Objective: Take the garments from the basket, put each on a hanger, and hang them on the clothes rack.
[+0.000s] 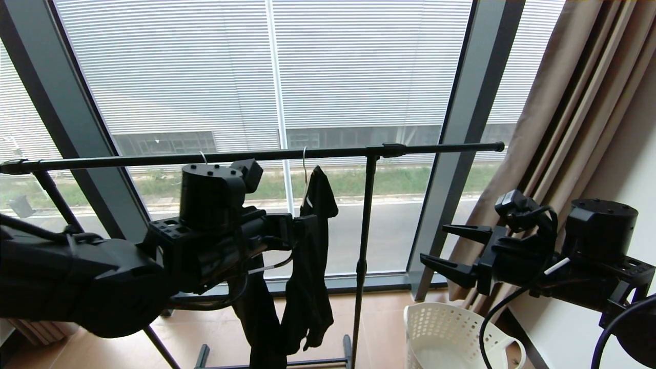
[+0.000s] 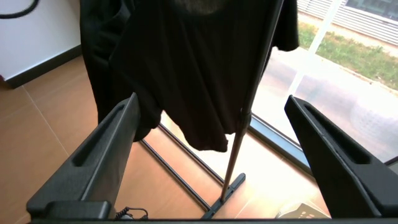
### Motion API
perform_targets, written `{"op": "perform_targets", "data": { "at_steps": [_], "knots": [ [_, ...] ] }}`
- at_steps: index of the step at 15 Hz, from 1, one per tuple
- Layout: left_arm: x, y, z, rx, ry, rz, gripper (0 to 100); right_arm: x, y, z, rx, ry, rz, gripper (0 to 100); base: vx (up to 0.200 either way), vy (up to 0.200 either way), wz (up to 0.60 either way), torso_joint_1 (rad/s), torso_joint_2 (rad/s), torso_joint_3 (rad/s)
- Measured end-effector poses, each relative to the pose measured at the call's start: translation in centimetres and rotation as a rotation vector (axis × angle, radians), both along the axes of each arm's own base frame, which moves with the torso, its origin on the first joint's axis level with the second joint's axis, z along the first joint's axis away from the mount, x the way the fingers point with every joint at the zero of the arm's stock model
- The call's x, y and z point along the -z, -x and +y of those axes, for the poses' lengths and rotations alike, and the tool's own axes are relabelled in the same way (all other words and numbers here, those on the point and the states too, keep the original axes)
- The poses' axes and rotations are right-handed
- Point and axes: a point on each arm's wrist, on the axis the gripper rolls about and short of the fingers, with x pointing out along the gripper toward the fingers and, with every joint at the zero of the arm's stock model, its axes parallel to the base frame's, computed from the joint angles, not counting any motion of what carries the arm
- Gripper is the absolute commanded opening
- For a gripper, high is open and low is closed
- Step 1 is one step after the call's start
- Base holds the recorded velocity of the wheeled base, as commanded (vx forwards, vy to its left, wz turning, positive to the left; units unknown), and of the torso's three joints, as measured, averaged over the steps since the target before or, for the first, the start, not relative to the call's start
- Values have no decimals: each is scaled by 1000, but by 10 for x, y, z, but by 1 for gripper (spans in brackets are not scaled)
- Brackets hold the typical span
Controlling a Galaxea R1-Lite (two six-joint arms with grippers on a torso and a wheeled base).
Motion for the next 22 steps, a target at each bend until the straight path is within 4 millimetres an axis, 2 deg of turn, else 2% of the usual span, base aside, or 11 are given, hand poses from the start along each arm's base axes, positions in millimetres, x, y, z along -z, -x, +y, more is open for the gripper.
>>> {"op": "perform_targets", "data": {
  "at_steps": [4,8,12,15,18,22],
  "knots": [
    [-21,48,36,11,-58,-83,100,-8,17,-4,-1,-5,-22,100,0,0,0,0,0,0],
    [-24,106,81,18,-168,-179,100,-24,55,-11,15,-13,-82,100,0,0,0,0,0,0],
    [-1,169,118,20,-207,-169,100,-28,109,-17,82,1,-143,100,0,0,0,0,0,0],
    [24,205,138,26,-237,-131,100,-15,146,-23,54,12,-124,100,0,0,0,0,0,0],
    [49,229,151,31,-282,-117,100,-2,176,-30,21,54,-33,100,0,0,0,0,0,0],
    [68,248,163,-8,-337,-100,100,14,218,-47,7,98,49,100,0,0,0,0,0,0]
  ]
}}
